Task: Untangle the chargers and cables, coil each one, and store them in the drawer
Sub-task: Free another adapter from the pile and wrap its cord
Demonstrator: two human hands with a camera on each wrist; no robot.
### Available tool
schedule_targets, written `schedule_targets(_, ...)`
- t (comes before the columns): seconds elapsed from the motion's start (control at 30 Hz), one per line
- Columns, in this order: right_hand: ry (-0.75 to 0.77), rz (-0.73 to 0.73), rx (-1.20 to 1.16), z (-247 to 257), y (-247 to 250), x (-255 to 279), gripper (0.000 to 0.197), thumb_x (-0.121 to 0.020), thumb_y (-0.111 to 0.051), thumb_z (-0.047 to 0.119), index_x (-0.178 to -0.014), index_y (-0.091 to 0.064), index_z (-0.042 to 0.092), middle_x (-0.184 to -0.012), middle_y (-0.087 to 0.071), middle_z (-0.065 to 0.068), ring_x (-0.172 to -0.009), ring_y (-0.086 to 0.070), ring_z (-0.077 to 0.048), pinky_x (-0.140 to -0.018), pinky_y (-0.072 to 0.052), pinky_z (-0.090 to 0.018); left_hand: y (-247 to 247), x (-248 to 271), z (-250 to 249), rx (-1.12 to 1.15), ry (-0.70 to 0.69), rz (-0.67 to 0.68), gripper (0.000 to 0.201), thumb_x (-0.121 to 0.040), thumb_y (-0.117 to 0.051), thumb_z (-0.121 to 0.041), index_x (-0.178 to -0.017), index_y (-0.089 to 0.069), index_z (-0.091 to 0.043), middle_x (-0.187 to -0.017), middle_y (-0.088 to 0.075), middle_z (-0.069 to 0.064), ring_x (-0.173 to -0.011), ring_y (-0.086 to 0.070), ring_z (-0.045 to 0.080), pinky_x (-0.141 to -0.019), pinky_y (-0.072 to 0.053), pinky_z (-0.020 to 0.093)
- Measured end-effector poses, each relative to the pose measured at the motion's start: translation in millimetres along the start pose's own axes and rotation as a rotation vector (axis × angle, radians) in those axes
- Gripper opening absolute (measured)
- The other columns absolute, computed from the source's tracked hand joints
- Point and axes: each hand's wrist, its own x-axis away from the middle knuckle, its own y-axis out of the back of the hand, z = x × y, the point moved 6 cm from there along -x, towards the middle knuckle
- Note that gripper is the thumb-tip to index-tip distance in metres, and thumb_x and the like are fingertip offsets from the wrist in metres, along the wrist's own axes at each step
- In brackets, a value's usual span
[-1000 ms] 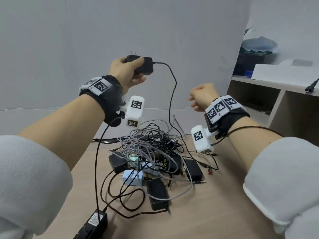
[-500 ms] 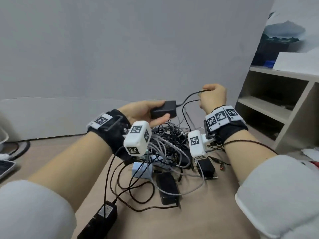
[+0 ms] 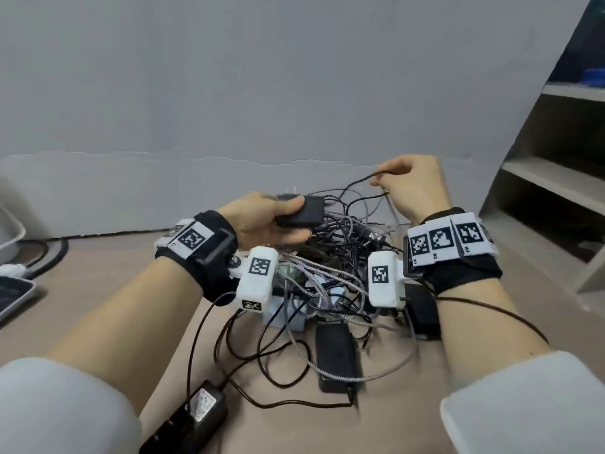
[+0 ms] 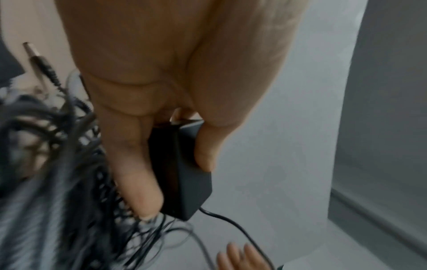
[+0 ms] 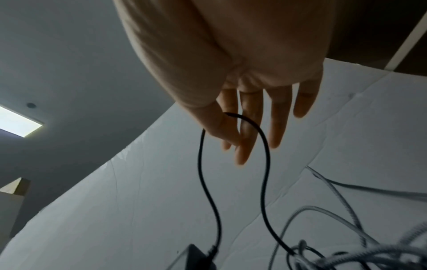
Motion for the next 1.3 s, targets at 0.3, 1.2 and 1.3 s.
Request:
schedule_targets(0.3, 0.141, 0.263, -0.049, 29.2, -27.7, 43.2, 0.012, -0.089, -0.067, 0.006, -0.087, -0.072, 0.017, -0.082, -0.073, -0.007, -0.052, -0.058, -0.01, -0.062, -0.05, -0.03, 79.2, 15.8, -40.1, 0.169, -0.358, -0.282, 0.022, -0.095, -0.068, -0.021, -0.107, -0.059, -0.006, -0.088, -0.058, 0.006, -0.056, -0.049, 0.013, -0.05, -0.047, 0.018)
schedule_targets(1.2, 0.383, 0.397, 0.174, 71.5, -57.3, 80.6, 0.009, -0.085, -0.077, 0.023, -0.079, -0.07, 0.02, -0.065, -0.066, 0.009, -0.059, -0.059, 0.002, -0.063, -0.045, -0.017, 6.6, 65.3, -23.9, -0.654, -0.49, 0.045, 0.038, -0.08, -0.078, -0.04, -0.114, -0.066, -0.029, -0.088, -0.063, 0.007, -0.065, -0.054, 0.026, -0.063, -0.045, 0.042)
schedule_targets(1.3, 0.387, 0.39, 0.139, 72.5, -58.4, 81.7, 0.007, -0.086, -0.075, 0.022, -0.082, -0.071, 0.019, -0.066, -0.069, 0.004, -0.063, -0.063, -0.003, -0.065, -0.049, -0.017, 10.6, 62.5, -26.5, -0.657, -0.544, -0.02, 0.027, -0.093, -0.072, -0.021, -0.118, -0.063, -0.022, -0.088, -0.062, 0.004, -0.062, -0.052, 0.023, -0.058, -0.044, 0.036)
